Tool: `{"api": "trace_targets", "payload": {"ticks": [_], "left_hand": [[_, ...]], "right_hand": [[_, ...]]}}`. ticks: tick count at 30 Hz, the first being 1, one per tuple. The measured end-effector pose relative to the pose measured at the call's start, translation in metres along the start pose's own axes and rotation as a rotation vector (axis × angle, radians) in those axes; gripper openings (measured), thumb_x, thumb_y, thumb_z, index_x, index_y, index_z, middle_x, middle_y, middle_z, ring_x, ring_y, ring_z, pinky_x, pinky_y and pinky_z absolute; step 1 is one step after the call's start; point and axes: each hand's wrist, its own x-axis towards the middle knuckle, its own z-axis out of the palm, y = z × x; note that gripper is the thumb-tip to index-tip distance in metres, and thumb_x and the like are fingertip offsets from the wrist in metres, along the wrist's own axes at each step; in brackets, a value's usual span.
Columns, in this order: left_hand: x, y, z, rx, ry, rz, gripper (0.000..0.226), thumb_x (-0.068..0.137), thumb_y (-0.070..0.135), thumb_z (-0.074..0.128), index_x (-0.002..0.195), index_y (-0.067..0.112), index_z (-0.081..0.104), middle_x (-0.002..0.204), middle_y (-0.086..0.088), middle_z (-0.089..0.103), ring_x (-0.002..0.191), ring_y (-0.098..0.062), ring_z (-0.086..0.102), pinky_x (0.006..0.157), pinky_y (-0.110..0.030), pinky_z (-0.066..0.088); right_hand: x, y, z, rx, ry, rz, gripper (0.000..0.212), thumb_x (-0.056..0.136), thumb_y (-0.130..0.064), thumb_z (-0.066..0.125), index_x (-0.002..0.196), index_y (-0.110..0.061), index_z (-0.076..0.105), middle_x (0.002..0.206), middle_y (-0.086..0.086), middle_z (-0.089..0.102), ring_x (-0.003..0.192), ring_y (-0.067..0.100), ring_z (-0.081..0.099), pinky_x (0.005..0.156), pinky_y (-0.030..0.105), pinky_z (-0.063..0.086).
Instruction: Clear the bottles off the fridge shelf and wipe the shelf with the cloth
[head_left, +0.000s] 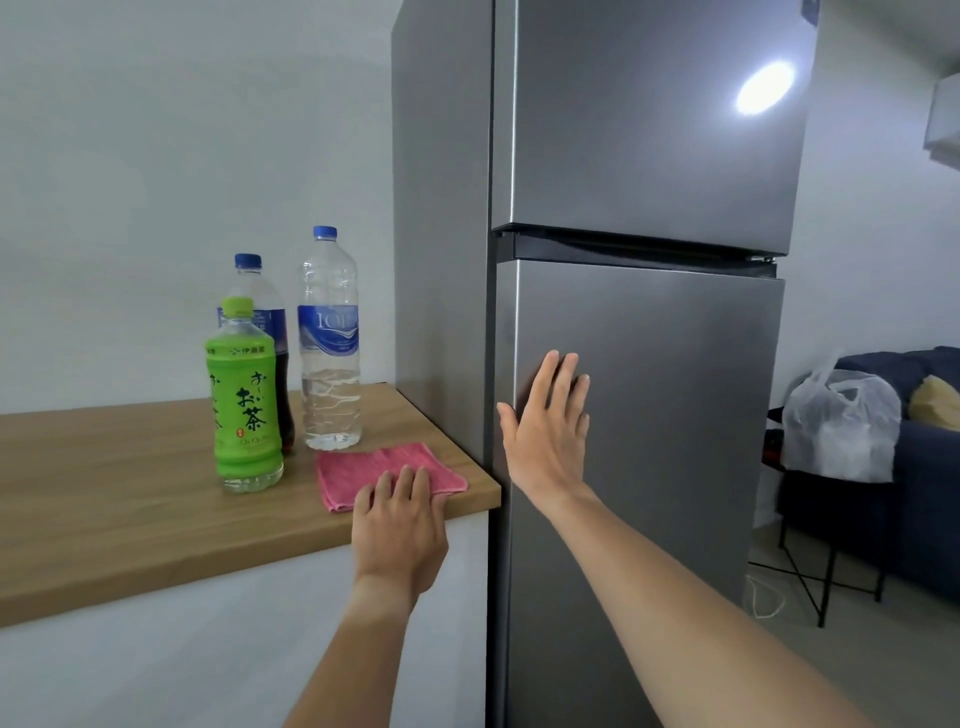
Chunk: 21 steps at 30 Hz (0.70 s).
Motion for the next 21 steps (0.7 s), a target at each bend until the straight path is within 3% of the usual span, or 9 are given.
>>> {"api": "trace_targets", "payload": {"ticks": [21], "left_hand": [[-0.0011,-0.0008,0.0021,-0.002,0.025,0.014,0.054,0.103,0.042,0.020,0.149,0.021,0.038,0.157,0.002,0.039,0.144,-0.022,0.035,0.116,-0.040,0.025]], "right_hand": [[0.0052,-0.0049,0.0087,-0.002,-0.044,0.020,0.089,0.099,-0.047,0.047,0.156,-0.010,-0.010,0.165,0.014,-0.011,0.150,0.044,-0.003,0.113,0.060,0.029]]}}
